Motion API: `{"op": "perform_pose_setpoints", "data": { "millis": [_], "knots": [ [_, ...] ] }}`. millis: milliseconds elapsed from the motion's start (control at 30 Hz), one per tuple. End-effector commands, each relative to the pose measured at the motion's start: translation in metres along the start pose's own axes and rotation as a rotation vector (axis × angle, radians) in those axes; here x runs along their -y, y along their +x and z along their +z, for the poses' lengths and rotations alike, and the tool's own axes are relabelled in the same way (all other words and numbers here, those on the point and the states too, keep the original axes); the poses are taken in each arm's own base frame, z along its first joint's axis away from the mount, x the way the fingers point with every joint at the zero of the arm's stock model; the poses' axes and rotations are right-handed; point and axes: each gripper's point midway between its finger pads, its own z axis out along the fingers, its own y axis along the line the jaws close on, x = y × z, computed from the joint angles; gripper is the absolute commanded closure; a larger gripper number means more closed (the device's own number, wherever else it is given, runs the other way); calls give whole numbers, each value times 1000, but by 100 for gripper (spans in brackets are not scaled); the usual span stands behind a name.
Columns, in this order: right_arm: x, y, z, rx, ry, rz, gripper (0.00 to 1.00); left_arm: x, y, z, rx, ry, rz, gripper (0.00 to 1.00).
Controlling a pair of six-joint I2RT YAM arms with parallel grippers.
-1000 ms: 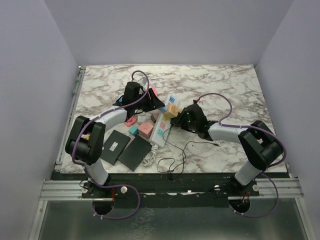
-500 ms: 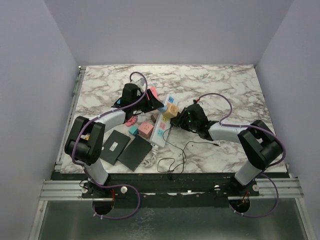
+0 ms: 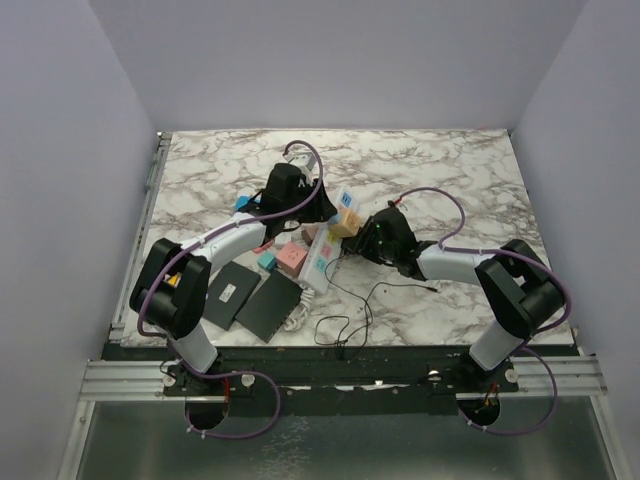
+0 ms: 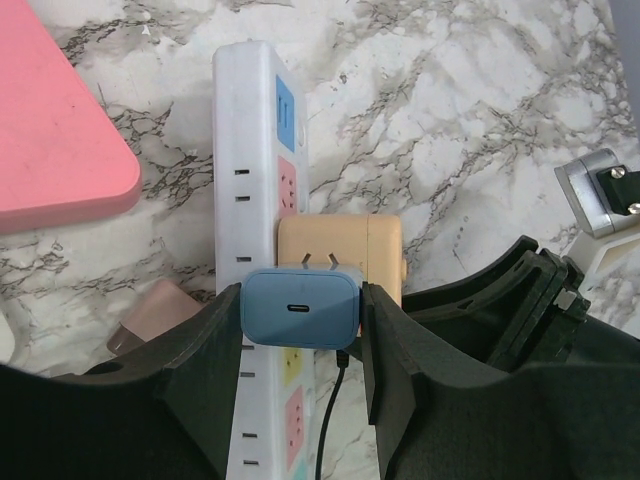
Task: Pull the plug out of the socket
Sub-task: Remove the plug from the socket.
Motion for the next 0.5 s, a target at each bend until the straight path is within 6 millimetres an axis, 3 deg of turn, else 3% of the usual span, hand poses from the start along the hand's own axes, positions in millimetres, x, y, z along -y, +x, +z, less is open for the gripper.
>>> {"op": "perform_pose_setpoints", "data": {
  "millis": [0,467],
  "knots": [
    [75,27,0,-81,271,-51,100,-19,-6,-8,-1,-134,138,100],
    [72,28,-1,-83,256,-43,100,-33,-6,-6,-43,-21,-128,100]
  ]
}}
